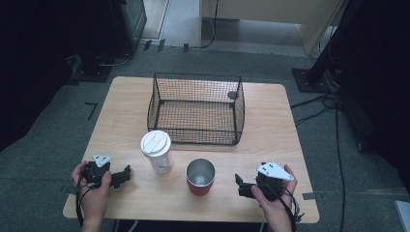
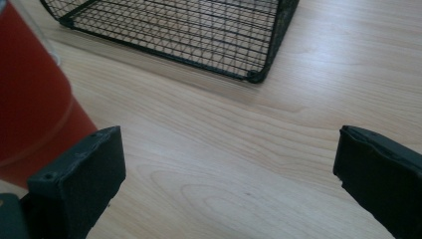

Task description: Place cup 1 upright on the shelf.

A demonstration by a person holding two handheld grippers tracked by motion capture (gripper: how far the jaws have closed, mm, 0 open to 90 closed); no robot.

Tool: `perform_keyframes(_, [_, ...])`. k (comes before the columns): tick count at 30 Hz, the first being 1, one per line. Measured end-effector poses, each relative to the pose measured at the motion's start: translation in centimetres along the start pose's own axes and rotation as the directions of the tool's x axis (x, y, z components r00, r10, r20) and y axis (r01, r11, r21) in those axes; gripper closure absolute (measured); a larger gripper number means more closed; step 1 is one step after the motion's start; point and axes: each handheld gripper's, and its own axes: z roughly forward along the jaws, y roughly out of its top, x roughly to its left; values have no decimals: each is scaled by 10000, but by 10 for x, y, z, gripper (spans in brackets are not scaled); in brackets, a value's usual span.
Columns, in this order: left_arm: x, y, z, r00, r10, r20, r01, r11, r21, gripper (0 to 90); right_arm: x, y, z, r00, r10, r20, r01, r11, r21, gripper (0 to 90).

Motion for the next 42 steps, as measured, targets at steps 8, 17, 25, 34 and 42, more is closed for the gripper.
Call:
perform_keyframes(8, [0,0,0,10000,-1,1,1,10000,-1,0,17,-1,-2,9985,-268,-485,267,9996,-27,0])
perform_keyframes(17, [0,0,0,10000,2,2,-2,10000,0,1,31,-3,0,9933,-551,-1013,555,9985,13,0])
perform_keyframes(25, [0,0,0,10000,-3,1,3,10000,-2,1,43,-6,3,9856,-715,-1529,724,9974,-3,0])
perform_keyframes(34, [0,0,0,10000,-3,1,3,10000,-1,1,54,-5,7,9781,-773,-1934,779,9970,-44,0])
perform_keyframes(42, [0,0,0,10000,-1,1,1,10000,-2,1,63,-2,12,9712,-797,-2247,811,9967,-33,0])
